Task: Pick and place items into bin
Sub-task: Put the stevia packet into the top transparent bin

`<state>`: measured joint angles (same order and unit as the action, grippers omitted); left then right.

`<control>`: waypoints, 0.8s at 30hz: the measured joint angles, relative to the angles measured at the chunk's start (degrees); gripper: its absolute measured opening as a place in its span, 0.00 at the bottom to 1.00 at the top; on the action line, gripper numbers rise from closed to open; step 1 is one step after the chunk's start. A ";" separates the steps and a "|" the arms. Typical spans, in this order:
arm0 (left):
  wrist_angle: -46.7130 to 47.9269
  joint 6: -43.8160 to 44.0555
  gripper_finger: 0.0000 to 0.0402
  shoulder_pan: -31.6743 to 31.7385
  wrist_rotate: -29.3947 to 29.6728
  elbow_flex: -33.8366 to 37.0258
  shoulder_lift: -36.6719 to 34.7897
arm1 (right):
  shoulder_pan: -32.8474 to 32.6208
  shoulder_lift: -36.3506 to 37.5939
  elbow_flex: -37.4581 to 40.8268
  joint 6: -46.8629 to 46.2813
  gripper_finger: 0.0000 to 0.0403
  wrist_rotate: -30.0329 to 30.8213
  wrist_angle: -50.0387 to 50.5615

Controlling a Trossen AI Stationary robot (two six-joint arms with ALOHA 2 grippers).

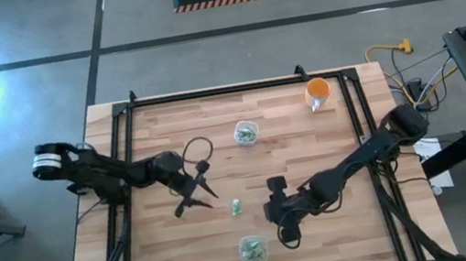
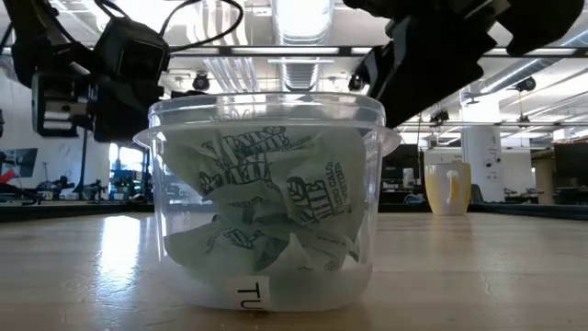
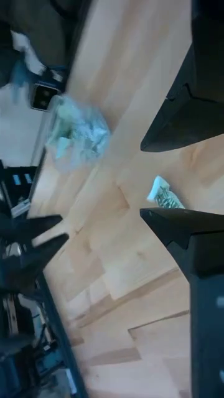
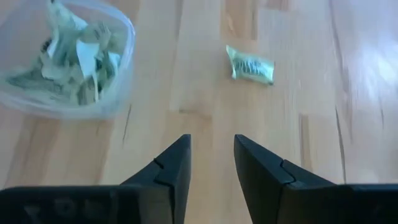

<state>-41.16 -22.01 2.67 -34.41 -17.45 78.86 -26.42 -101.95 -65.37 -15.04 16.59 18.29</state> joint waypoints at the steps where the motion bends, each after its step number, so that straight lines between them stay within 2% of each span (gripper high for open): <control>1: -1.29 -1.11 0.35 -1.00 1.36 0.00 1.11 | -0.06 0.12 0.07 -0.47 0.28 0.22 0.52; 7: -5.25 -4.44 0.35 -6.47 6.41 -1.32 6.18 | -0.33 1.57 1.59 -1.56 0.27 0.73 0.97; 14: -4.43 -8.42 0.35 -11.94 17.69 -5.15 11.80 | -0.85 3.91 3.92 -3.04 0.27 3.12 0.71; 19: 4.34 -7.56 0.35 -12.86 20.84 -10.03 13.65 | -1.11 4.11 4.33 -3.37 0.26 3.12 0.39; 22: 11.69 -5.69 0.35 -12.86 21.05 -13.57 13.97 | -1.11 4.10 4.43 -3.31 0.27 3.12 0.25; 24: 12.95 -5.40 0.35 -12.86 21.03 -15.18 14.66 | -1.11 4.10 4.53 -3.39 0.26 3.12 0.16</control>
<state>-28.22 -27.42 -10.20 -13.39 -32.63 93.51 -27.53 -97.84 -60.84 -18.44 19.70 18.46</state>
